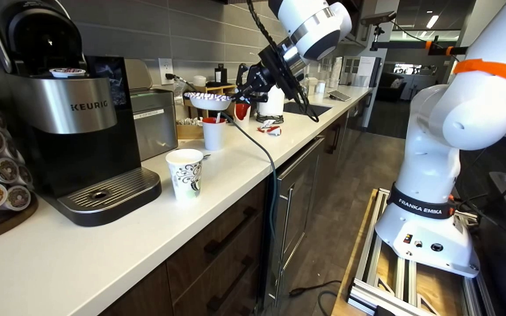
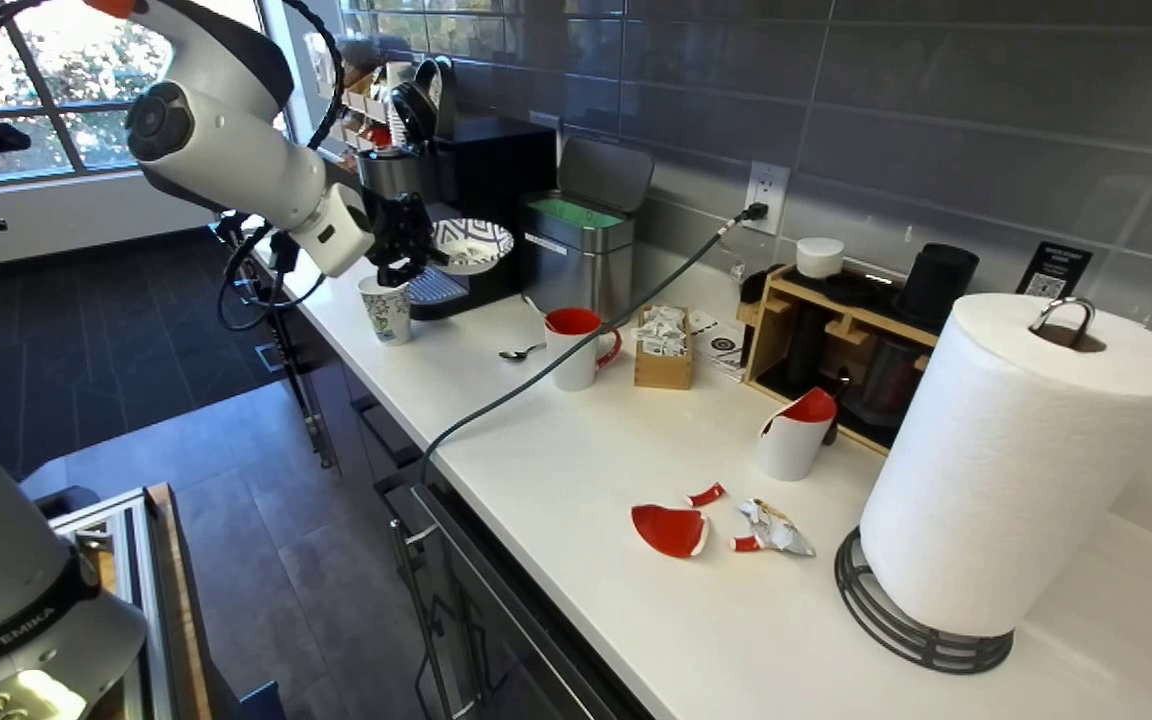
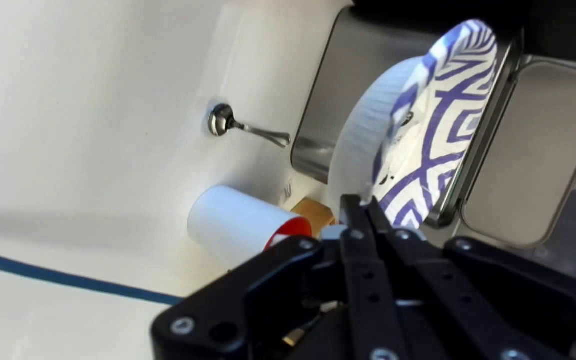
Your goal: Put the plate in the top cabinet
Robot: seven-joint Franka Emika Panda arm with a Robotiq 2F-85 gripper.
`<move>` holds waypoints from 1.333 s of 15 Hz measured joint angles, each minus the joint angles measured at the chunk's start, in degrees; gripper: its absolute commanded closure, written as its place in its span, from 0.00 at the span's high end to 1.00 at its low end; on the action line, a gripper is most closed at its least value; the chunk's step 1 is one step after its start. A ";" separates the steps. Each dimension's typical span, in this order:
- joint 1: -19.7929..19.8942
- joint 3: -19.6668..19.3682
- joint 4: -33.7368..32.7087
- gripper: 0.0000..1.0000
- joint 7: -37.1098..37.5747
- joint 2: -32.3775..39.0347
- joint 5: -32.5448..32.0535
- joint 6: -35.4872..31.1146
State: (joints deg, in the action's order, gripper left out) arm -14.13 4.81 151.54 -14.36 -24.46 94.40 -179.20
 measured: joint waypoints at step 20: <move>20.05 4.91 -2.94 0.01 15.47 -0.84 -17.99 -6.93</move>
State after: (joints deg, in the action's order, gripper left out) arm 5.92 9.72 148.60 1.11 -25.30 76.41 -186.13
